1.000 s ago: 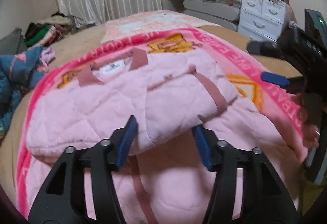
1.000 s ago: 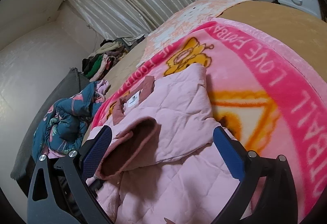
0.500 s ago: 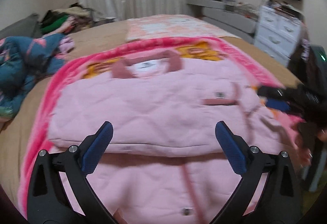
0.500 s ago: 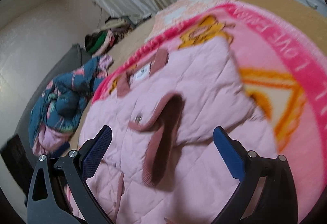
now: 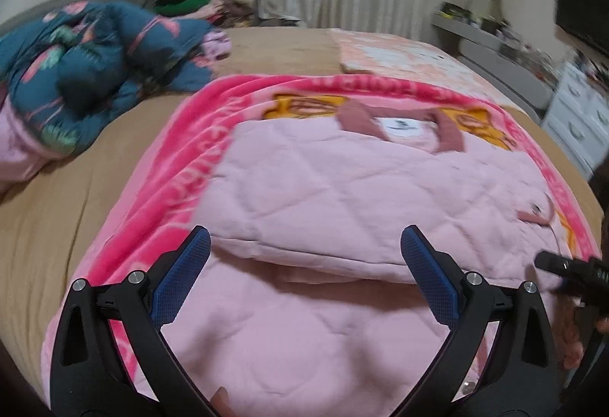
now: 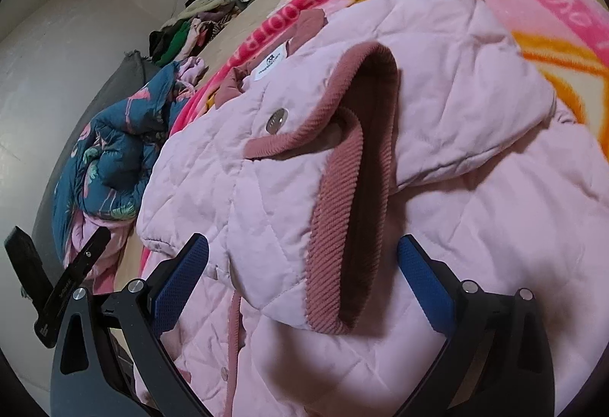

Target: Fold large clothes

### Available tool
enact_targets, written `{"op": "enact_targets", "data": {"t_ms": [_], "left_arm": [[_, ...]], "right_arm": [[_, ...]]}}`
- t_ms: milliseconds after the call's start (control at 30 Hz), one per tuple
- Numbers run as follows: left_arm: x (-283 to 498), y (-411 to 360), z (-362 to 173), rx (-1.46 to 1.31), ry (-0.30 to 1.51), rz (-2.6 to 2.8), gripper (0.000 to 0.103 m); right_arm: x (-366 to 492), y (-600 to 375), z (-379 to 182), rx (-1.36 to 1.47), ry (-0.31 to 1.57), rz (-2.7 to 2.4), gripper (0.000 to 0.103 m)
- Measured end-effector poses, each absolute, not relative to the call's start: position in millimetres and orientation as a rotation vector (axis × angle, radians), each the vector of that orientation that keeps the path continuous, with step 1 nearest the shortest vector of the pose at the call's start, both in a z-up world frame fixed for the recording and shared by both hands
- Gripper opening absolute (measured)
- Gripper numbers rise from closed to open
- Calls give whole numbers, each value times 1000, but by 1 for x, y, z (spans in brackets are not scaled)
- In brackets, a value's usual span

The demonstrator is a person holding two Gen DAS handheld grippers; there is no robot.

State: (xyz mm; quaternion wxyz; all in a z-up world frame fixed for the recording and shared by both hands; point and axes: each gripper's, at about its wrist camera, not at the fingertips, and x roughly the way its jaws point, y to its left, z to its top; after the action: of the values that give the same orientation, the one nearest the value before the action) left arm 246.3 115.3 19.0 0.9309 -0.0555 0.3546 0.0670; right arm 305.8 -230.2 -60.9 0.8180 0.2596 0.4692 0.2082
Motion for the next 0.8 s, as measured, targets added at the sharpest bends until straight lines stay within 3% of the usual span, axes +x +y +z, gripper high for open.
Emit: {"op": "enact_targets", "data": {"t_ms": [33,267,400,633,800], "left_arm": [[247,121,19,-131,731,145,94],[249,155,16,-219,723,178,94],[247,160,12,-227,728,172,94],[252,157,10,-220,732,144,94],[265,155,19,-225,708,104,94]], "right_arm": [[306,-229,-61,543,994,440,91],[308,-221,-49,467,976,471,26],[304,-211,-15,322,869,475,19],[317,-217,40,199,700,485,18],[336,-221,41,166,699,444,18]]}}
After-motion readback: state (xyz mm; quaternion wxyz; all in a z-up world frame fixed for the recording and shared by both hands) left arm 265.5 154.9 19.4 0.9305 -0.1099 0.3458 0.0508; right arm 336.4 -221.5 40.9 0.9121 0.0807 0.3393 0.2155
